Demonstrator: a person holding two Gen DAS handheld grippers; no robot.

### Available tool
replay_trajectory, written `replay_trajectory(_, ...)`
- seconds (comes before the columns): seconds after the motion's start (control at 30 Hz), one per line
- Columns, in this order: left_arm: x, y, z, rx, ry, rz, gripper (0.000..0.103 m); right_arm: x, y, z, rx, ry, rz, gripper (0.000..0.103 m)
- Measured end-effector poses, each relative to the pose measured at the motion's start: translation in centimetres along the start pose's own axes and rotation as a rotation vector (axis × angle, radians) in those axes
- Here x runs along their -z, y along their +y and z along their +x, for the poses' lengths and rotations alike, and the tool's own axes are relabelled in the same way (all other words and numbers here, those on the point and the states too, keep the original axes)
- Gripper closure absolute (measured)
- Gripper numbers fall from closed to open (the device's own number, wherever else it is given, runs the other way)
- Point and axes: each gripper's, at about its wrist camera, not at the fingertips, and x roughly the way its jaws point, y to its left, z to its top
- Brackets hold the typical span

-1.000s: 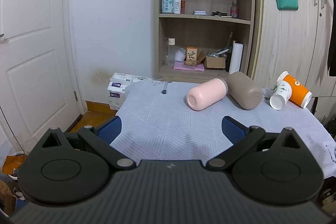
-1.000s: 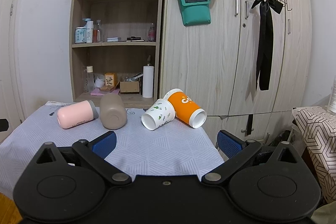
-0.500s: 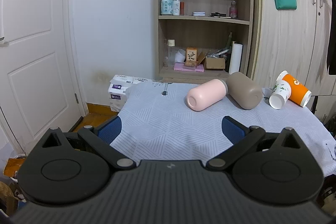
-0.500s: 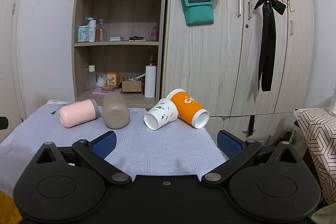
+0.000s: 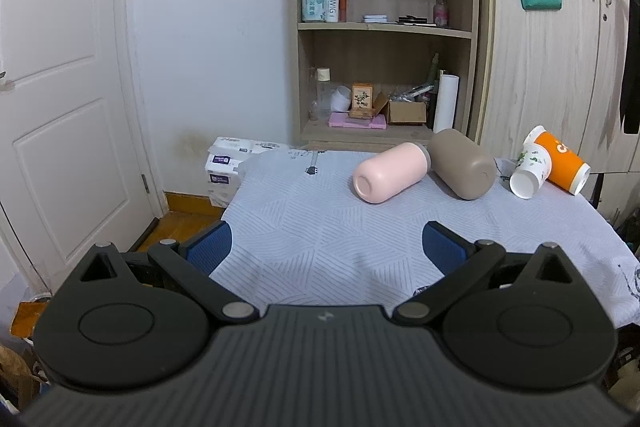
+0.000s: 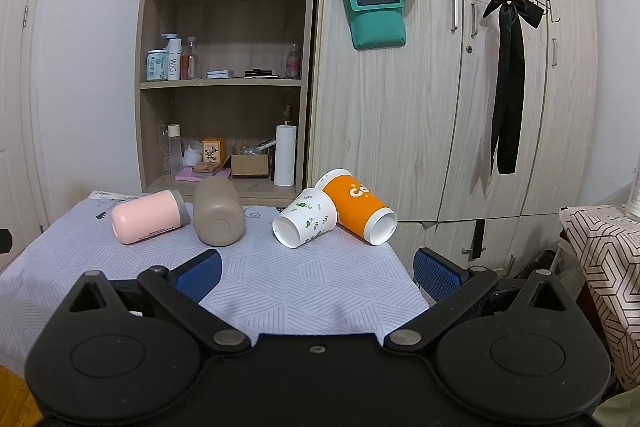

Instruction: Flip cup upright

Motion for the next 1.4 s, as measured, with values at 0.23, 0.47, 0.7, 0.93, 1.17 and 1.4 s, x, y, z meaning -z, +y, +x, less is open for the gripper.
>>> replay_trajectory(0.23,-0.1,0.1,-0.1,0.008,0.006,-0.007,0.000,0.0,0.1,0.1,-0.006,0.000,0.000,0.000)
replay_trajectory(0.47,-0.3,-0.2,0.2,0.015,0.034,-0.004,0.000,0.2,-0.1,0.7,-0.016,0.014,-0.005,0.000)
replay_trajectory(0.7,-1.0,-1.4,1.6,0.022,0.091,0.020,0.000,-0.6,-0.3,2.7,-0.021,0.010,-0.040,0.000)
replay_trajectory(0.93,-2.9,-3.5,4.7,0.063,0.150,0.015,0.000,-1.8,-0.7,6.0,-0.159,0.029,-0.100,0.000)
replay_trajectory(1.17,-5.1,-5.6,8.7,0.110,0.155,-0.027,0.000,-3.4,-0.9,10.2,-0.446,0.084,-0.099,0.000)
replay_trajectory(1.4,-6.0,-7.2,13.8,0.125,0.198,-0.087,0.000,-3.7,1.6,14.8,-0.584,0.141,-0.155,0.001)
